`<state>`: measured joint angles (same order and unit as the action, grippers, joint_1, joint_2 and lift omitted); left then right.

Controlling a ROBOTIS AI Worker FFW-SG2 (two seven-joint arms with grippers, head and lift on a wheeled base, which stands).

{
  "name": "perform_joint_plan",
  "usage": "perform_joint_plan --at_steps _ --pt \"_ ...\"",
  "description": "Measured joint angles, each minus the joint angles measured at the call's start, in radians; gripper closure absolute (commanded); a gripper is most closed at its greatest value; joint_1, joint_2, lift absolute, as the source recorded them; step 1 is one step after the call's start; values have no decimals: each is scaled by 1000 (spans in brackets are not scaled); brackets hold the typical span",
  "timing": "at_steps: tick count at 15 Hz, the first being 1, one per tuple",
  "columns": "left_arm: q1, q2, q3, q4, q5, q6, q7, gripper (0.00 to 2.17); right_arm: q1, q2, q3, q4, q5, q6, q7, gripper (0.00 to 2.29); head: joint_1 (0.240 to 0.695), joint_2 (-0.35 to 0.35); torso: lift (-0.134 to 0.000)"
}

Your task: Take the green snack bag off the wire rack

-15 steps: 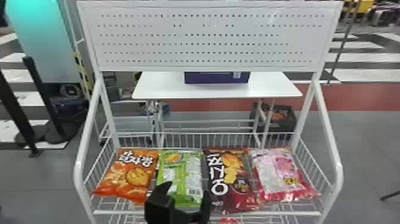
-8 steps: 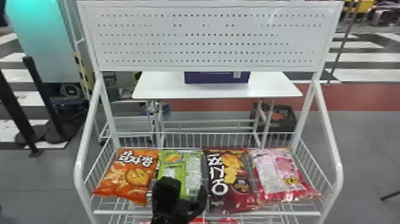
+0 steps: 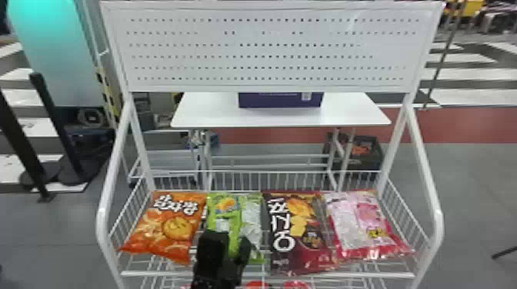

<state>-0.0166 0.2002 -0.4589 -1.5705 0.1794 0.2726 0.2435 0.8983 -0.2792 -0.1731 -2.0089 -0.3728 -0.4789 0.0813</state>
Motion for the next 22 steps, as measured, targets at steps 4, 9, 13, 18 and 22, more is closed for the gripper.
perform_joint_plan --at_steps 4,9,13,18,22 --pt "22 2 1 -56 0 -7 30 1534 2 0 -3 -1 -1 0 0 174 499 0 0" --pt "113 39 20 -248 4 -6 45 1531 1 -3 -3 -1 -2 0 0 174 499 0 0" --pt "307 145 100 -470 7 -76 105 1531 4 -13 -2 -4 -7 -3 0 174 499 0 0" --pt "602 243 264 -619 48 -323 108 1531 4 -17 1 -4 -8 -3 0 174 499 0 0" --pt "801 247 417 -639 90 -529 77 1531 6 -17 1 -4 -8 -3 0 174 499 0 0"
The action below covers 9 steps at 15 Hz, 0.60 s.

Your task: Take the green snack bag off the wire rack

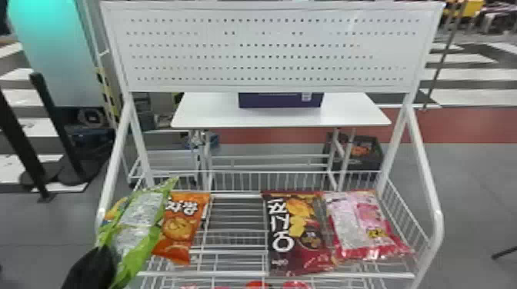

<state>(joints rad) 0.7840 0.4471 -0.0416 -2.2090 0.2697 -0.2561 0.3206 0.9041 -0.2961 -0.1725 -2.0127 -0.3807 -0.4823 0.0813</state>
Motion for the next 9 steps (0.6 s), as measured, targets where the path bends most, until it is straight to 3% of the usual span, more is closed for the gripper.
perform_joint_plan --at_steps 4,9 --pt "132 -1 81 -2 15 -166 -28 1531 0 0 1 0 0 1 0 174 499 0 0" --pt "203 -5 118 12 16 -253 -29 1531 -1 0 1 -1 0 0 0 174 499 0 0"
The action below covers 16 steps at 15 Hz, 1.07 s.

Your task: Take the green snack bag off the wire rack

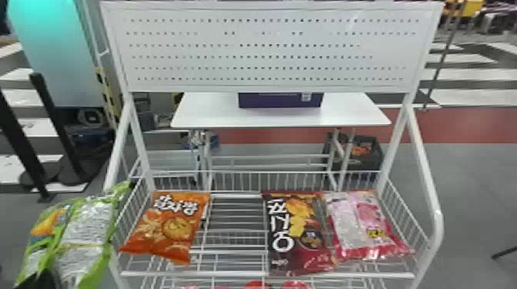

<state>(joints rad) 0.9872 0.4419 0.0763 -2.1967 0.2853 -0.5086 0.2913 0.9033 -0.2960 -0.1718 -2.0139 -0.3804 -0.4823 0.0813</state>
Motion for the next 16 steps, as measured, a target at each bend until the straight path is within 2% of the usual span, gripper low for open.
perform_joint_plan --at_steps 16 --pt "-7 -2 6 17 5 -5 -27 1531 0 2 3 -7 0 1 0 174 499 0 0"
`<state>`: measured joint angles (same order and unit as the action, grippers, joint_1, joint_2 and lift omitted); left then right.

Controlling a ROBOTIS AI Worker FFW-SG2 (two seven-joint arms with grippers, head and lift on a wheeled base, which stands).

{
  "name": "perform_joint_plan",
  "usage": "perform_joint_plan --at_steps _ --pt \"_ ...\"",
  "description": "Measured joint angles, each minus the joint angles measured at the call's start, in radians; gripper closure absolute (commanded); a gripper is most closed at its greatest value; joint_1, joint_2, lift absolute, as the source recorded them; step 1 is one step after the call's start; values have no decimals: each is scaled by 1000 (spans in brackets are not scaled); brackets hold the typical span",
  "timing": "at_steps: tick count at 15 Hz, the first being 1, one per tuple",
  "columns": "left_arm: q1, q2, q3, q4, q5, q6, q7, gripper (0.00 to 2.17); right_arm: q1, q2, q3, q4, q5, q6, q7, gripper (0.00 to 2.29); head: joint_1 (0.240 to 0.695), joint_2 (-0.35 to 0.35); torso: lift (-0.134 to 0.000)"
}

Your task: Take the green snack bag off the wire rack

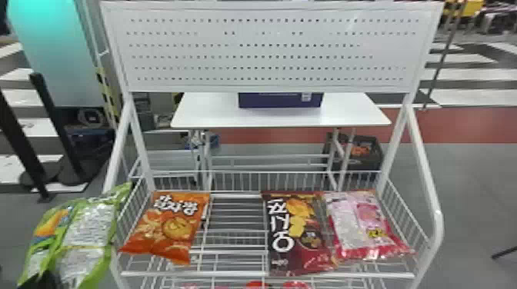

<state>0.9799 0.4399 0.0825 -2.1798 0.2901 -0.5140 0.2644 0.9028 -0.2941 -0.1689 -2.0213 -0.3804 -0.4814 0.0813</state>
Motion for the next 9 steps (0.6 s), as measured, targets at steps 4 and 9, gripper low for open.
perform_joint_plan --at_steps 4,9 --pt "-1 0 0 1 0 1 -3 1531 5 -1 -3 -5 0 4 0 174 499 0 0" --pt "-1 -1 0 3 -2 4 -4 1531 8 -2 -5 -10 0 17 0 174 499 0 0"
